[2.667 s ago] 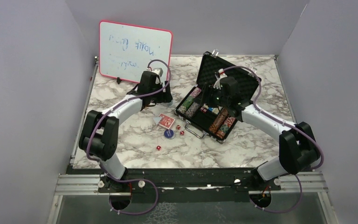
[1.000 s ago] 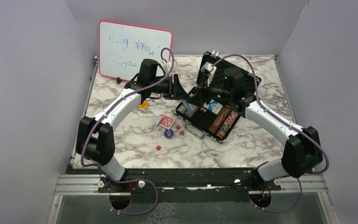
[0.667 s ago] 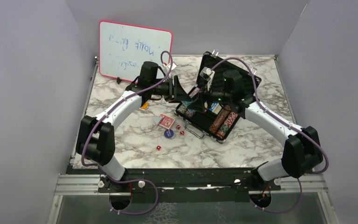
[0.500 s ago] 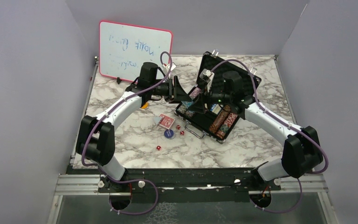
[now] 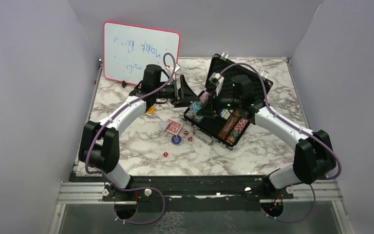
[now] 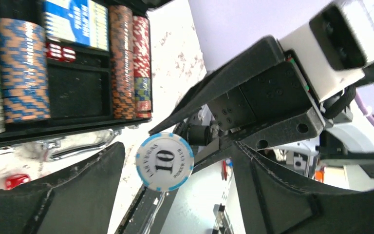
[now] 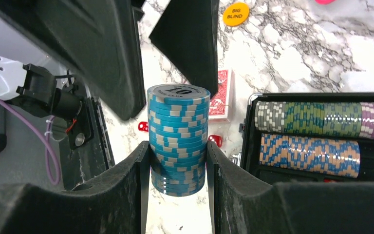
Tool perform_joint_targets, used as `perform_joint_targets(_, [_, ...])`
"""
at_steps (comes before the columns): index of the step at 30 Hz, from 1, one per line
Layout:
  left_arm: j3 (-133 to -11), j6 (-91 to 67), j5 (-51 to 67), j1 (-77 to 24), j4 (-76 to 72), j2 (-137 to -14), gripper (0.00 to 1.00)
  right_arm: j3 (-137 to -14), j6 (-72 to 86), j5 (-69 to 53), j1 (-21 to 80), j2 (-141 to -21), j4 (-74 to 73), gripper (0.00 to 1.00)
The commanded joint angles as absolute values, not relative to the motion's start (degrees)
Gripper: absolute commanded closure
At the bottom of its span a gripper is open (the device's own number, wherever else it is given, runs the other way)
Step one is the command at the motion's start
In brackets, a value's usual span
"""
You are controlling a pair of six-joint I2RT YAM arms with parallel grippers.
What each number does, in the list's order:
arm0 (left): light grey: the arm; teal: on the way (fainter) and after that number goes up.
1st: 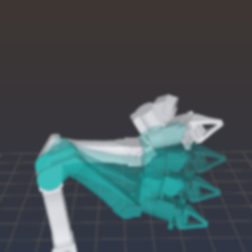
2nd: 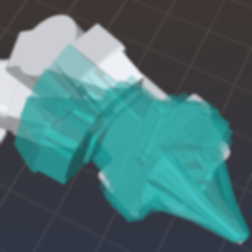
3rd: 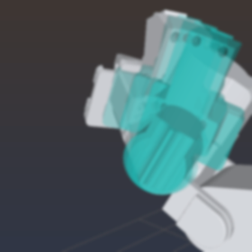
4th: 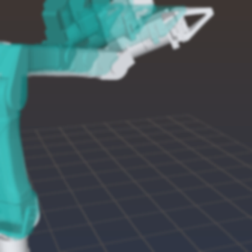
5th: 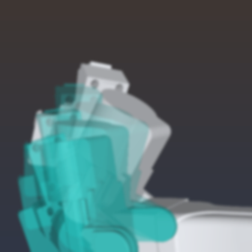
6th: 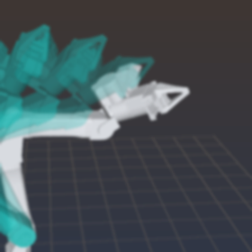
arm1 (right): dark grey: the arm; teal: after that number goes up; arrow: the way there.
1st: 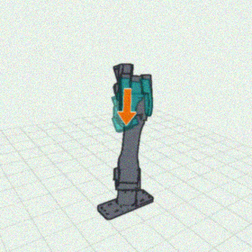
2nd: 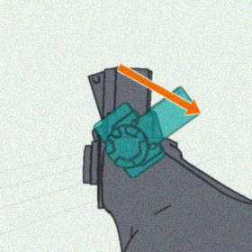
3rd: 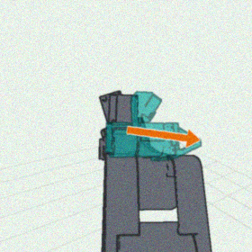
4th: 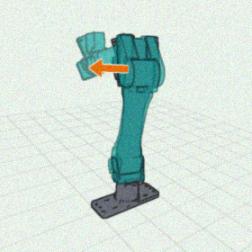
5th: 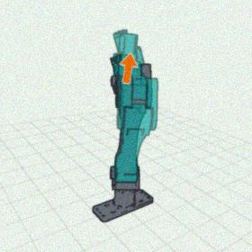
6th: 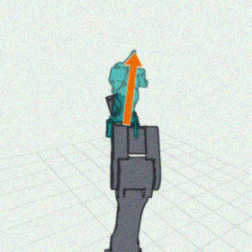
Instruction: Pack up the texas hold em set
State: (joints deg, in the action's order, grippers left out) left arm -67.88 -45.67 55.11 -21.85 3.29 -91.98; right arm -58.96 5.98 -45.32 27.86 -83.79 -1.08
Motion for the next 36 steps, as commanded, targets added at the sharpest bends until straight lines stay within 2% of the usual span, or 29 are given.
perform_joint_targets(1, [-67.8, -45.5, 48.8, -16.7, 3.3, -90.2, 0.15, -57.8, 11.4, -39.9, 28.1, -83.0, 2.8, 0.85])
perform_joint_targets(7, [-67.9, -35.8, 34.5, -9.1, 15.8, -87.3, 0.11, -55.0, 23.0, -14.4, 28.1, -82.2, 5.4, 0.86])
perform_joint_targets(12, [-65.7, -31.7, 31.0, -9.0, 19.3, -85.0, 0.12, -59.1, 41.6, 10.5, 28.1, -84.3, -6.1, 0.9])
perform_joint_targets(14, [-64.7, -31.0, 31.2, -9.0, 19.5, -84.6, 0.13, -61.6, 46.6, 16.0, 28.1, -86.6, -11.0, 0.9])
perform_joint_targets(22, [-64.4, -28.1, 30.5, -9.3, 20.6, -83.4, 0.15, -73.6, 57.2, 24.0, 28.8, -96.5, -24.6, 0.9])
perform_joint_targets(31, [-63.7, -27.0, 30.4, -9.7, 20.7, -84.7, 0.15, -79.6, 67.4, 29.8, 30.9, -102.9, -30.7, 0.89])
perform_joint_targets(36, [-64.2, -26.9, 30.9, -9.7, 20.6, -85.8, 0.15, -80.3, 68.6, 33.3, 34.1, -104.7, -29.1, 0.89])
